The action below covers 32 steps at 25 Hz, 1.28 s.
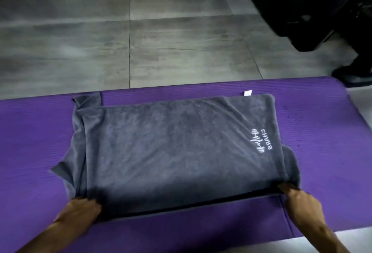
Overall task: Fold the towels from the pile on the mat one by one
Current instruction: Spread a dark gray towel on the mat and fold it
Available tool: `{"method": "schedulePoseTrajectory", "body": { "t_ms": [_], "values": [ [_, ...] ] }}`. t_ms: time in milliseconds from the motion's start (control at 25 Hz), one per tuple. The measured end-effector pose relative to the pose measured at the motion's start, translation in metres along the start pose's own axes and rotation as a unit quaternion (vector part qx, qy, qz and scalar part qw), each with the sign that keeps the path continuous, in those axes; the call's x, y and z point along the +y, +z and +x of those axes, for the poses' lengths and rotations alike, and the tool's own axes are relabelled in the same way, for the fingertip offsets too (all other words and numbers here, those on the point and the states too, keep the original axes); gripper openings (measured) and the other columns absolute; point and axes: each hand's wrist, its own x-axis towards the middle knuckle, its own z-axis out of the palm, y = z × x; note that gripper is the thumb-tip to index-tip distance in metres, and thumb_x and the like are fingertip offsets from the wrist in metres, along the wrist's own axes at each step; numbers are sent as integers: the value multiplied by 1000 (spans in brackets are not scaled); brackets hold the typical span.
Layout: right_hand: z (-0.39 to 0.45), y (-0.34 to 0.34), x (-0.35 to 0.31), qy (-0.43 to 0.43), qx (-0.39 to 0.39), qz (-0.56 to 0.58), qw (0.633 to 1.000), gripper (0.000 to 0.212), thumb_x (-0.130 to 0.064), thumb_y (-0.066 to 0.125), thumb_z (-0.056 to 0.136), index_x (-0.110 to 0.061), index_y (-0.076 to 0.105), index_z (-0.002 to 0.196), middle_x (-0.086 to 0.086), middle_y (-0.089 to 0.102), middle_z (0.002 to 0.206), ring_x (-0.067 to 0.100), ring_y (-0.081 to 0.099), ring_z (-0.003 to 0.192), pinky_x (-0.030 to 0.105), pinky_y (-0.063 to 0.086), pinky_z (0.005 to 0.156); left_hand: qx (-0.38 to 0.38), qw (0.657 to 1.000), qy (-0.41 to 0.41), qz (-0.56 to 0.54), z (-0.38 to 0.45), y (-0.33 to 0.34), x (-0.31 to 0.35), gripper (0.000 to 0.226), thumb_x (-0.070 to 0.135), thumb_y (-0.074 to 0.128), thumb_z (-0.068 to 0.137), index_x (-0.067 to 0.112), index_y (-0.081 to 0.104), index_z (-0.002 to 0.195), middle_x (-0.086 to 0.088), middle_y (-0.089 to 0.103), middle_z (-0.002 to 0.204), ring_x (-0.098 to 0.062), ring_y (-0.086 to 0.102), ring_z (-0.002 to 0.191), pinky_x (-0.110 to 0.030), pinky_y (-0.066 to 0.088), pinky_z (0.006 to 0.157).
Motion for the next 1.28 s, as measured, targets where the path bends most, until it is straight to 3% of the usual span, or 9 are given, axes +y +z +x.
{"method": "schedulePoseTrajectory", "body": {
  "t_ms": [160, 280, 400, 520, 600, 720, 880, 1000, 1280],
  "values": [
    [-4, 1, 9, 36, 48, 141, 988, 45, -16, 59, 85, -29, 60, 128, 6, 69, 118, 38, 67, 94, 43, 51, 73, -108, 992, 22, 66, 22, 23, 8, 43, 33, 31, 102, 23, 45, 142, 0, 45, 146, -14, 45, 131, -23, 32, 109],
    [52, 6, 34, 107, 138, 265, 948, 44, -21, 56, 80, -6, 60, 121, 21, 65, 112, 43, 63, 95, 48, 49, 79, -108, 992, -51, -40, 58, 15, 38, 38, 46, 45, 97, 34, 52, 133, 4, 53, 140, -9, 54, 123, -22, 41, 100],
    [94, 12, 39, 204, 84, 385, 896, 42, -29, 70, 76, -9, 63, 112, 16, 69, 101, 33, 65, 98, 45, 50, 89, 30, 998, -11, -57, 92, -19, 102, 64, 37, 92, 40, 24, 75, 100, -3, 72, 103, -21, 72, 79, -33, 59, 56],
    [97, 13, 34, 200, 58, 480, 853, 15, -17, 73, 76, -9, 64, 83, 8, 67, 77, 20, 59, 77, 43, 52, 74, 48, 983, -28, -174, 119, -43, 172, 101, 45, 81, 62, 30, 34, 149, -8, 21, 160, -27, 38, 136, -45, 50, 95],
    [86, 8, 41, 254, 110, 544, 792, 20, -14, 68, 78, -14, 52, 65, 4, 52, 61, 18, 46, 65, 36, 43, 58, 17, 983, -36, -178, 126, -44, 205, 101, 52, 62, 85, 36, -13, 150, -2, -29, 157, -29, -4, 149, -45, 25, 114],
    [64, 13, 69, 339, 121, 601, 713, 23, -8, 65, 76, -13, 50, 60, 5, 42, 58, 18, 38, 58, 24, 34, 44, -26, 986, -55, -157, 129, -54, 234, 108, 52, 59, 88, 34, -33, 142, -8, -42, 150, -38, -19, 146, -48, 24, 115],
    [78, 2, 92, 297, -29, 542, 786, 11, -4, 67, 78, -15, 66, 83, 9, 58, 72, 21, 52, 67, 24, 43, 54, -82, 982, -78, -154, 141, -61, 247, 117, 43, 65, 87, 37, -44, 130, -18, -45, 146, -47, -22, 142, -56, 32, 109],
    [133, -18, 83, 215, 51, 495, 840, 22, -27, 76, 68, -21, 65, 86, 5, 68, 84, 15, 61, 78, 28, 51, 72, -113, 980, -79, -143, 147, -70, 248, 117, 36, 67, 87, 42, -39, 136, -19, -47, 144, -48, -23, 141, -58, 32, 109],
    [270, -60, 59, 163, 0, 495, 854, 18, -23, 83, 56, -29, 72, 69, -9, 70, 69, 15, 66, 85, 23, 55, 78, -98, 980, -107, -139, 153, -77, 250, 133, 53, 84, 58, 52, -23, 136, -15, -30, 152, -53, -1, 143, -65, 41, 97]
  ]
}}
